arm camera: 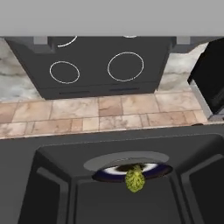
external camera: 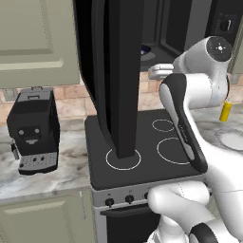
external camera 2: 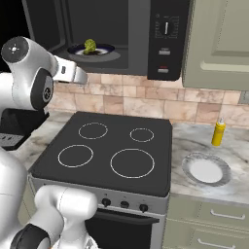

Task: Pick the broccoli from the microwave and place it on plate located on the counter.

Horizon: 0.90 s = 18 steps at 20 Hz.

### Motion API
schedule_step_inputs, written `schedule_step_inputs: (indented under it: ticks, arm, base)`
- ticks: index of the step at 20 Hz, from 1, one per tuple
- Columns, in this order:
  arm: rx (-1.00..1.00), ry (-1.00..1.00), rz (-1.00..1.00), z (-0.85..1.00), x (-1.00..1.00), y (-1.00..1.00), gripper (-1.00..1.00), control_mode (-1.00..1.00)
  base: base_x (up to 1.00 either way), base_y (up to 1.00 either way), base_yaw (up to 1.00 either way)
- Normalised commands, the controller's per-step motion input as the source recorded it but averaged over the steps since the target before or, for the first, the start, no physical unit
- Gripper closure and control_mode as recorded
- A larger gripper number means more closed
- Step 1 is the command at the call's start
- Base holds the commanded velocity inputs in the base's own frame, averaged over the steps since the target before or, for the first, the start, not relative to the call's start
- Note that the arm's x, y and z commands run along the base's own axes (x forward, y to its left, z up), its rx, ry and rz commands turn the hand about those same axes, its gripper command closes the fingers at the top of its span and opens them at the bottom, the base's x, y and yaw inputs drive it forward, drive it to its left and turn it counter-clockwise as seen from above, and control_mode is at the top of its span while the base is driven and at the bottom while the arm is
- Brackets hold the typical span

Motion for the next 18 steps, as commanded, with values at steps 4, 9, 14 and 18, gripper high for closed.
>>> schedule_step_inputs:
  ticks: [4, 9, 14, 18]
  arm:
    - [0.02, -0.28, 0.10, 0.56, 0.11, 0.12, -1.00, -1.00]
    - [0.00, -0.17, 0.03, 0.29, 0.47, 0.18, -1.00, -1.00]
    - [0.00, 0.01, 0.00, 0.46, 0.48, 0.09, -1.00, -1.00]
    - [-0.02, 0.21, 0.00, 0.15, 0.50, 0.28, -1.00, -1.00]
  base:
    - [0.00, 0.00, 0.00]
    - [0.00, 0.00, 0.00]
    - [0.00, 0.00, 0.00]
    - [0.00, 0.00, 0.00]
